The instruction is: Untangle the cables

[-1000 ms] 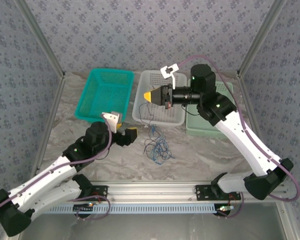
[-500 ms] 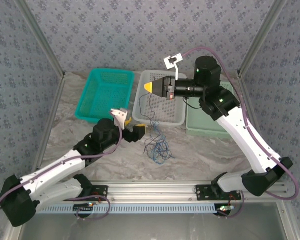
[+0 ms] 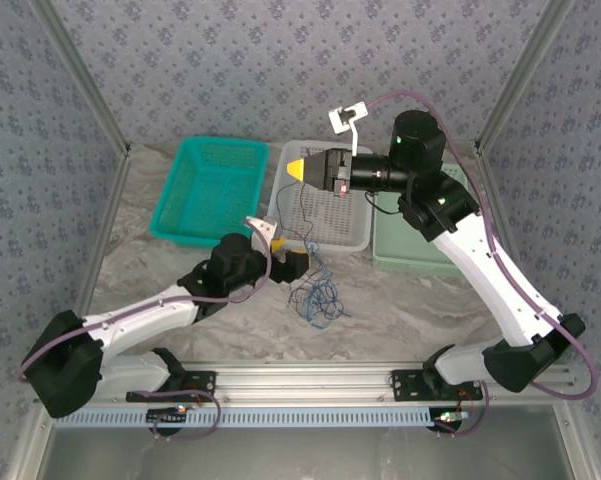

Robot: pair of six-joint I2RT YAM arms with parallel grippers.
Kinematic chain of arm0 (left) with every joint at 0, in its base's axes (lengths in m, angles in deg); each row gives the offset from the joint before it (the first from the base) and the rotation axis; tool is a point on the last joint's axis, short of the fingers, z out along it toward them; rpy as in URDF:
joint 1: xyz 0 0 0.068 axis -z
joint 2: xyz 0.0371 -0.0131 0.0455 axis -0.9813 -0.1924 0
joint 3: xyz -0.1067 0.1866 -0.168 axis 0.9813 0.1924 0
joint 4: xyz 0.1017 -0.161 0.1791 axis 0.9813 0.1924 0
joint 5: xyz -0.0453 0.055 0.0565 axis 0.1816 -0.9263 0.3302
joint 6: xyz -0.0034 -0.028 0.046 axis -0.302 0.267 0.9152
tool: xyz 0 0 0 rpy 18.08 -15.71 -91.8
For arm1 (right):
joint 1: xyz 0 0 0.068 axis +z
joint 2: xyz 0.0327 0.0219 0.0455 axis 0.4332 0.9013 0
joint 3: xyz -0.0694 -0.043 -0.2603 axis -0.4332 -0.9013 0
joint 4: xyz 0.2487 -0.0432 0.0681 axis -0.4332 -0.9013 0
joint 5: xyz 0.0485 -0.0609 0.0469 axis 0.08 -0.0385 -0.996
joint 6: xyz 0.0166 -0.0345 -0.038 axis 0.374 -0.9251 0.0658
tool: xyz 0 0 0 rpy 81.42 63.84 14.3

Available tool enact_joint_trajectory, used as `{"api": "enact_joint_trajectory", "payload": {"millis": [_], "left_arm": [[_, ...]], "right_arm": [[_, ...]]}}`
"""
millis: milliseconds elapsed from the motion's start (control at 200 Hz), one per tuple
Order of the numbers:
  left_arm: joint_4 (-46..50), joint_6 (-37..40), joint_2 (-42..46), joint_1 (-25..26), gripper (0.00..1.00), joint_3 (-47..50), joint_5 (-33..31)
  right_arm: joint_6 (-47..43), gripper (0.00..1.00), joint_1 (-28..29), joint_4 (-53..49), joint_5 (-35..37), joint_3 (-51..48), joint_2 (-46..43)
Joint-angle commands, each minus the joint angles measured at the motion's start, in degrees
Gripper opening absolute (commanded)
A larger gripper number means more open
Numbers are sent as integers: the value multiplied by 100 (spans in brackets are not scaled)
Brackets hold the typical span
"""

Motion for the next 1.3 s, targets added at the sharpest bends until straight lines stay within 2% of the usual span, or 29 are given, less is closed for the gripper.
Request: {"api": "enact_joint_trajectory", "payload": {"millis": [0, 65, 155, 330, 425, 665, 1009, 1294], "left_arm": [[-456, -52, -215, 111, 87, -452, 255], [-399, -41, -450, 187, 85, -602, 312], [-137, -23, -822, 300, 76, -832, 271], [-126, -83, -1264, 447, 73, -824, 236], [25, -84, -1373, 526, 70, -836, 82], [1100, -98, -1729, 610, 57, -1064, -550], [1253, -289, -1892, 625, 52, -714, -662], [1354, -215, -1446, 643, 57, -595, -895]], "right_arm": [[137, 0, 41, 255, -124, 122, -31], [213, 0, 57, 393, -123, 62, -35], [356, 0, 61, 639, -124, 17, -65], [346, 0, 46, 612, -73, 183, -189], [234, 0, 35, 471, -3, 264, -286], [-80, 0, -195, -89, 113, 712, -493], [-478, 0, -576, -911, 207, 1573, -459], [-627, 0, -756, -1070, 253, 1735, -268]]}}
